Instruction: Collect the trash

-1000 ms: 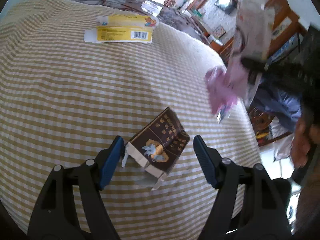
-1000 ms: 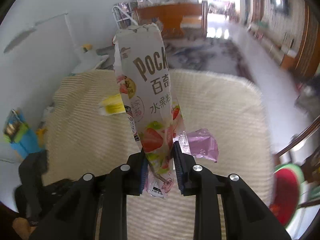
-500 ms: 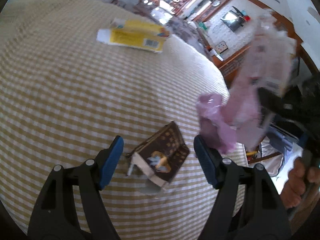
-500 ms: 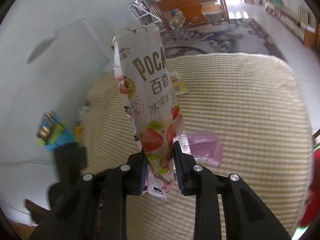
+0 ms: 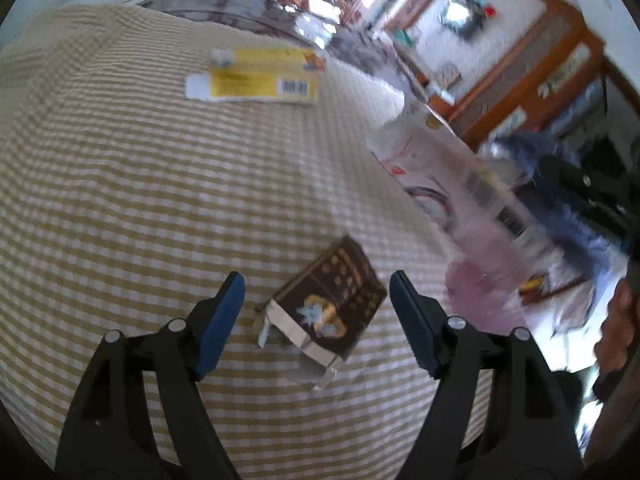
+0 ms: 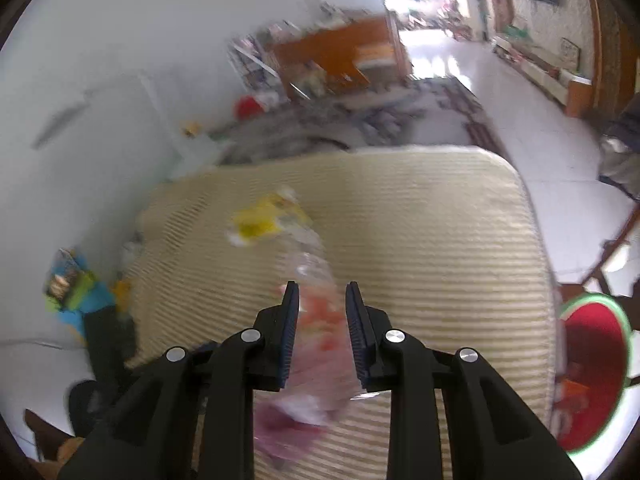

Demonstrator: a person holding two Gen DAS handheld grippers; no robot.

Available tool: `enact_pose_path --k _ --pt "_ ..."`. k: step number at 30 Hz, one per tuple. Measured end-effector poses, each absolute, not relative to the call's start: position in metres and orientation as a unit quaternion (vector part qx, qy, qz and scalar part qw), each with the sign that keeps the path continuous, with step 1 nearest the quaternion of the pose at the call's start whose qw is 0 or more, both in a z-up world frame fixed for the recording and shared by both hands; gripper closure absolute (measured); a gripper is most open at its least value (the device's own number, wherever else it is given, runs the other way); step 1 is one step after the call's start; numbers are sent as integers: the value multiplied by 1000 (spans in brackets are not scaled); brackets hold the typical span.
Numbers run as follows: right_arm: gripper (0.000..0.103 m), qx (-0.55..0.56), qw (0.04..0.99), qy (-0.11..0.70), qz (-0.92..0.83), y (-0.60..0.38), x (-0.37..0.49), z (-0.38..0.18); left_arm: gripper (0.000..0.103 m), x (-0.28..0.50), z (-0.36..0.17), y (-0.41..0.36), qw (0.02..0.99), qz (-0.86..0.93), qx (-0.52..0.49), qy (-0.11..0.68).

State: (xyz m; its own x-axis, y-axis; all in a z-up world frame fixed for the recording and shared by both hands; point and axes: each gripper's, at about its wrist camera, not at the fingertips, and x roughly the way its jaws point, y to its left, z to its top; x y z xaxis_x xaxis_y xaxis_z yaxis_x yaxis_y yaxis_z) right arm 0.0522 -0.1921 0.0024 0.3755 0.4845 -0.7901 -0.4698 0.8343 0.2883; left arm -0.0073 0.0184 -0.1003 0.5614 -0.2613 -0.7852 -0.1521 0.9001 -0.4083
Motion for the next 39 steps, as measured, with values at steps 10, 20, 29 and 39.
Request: enact_pose_path --k 10,20,29,39 --pt "31 -67 792 525 304 -180 16 -53 32 -5 -114 6 852 -30 -179 492" --pt "66 -45 768 553 320 -177 7 -74 65 -6 -114 24 844 -32 -244 477" --pt "90 -74 809 498 304 -183 5 -41 64 -7 -114 25 841 -31 -252 478" --pt "53 -93 835 465 278 -188 3 -34 56 -1 -115 16 844 -31 -222 487"
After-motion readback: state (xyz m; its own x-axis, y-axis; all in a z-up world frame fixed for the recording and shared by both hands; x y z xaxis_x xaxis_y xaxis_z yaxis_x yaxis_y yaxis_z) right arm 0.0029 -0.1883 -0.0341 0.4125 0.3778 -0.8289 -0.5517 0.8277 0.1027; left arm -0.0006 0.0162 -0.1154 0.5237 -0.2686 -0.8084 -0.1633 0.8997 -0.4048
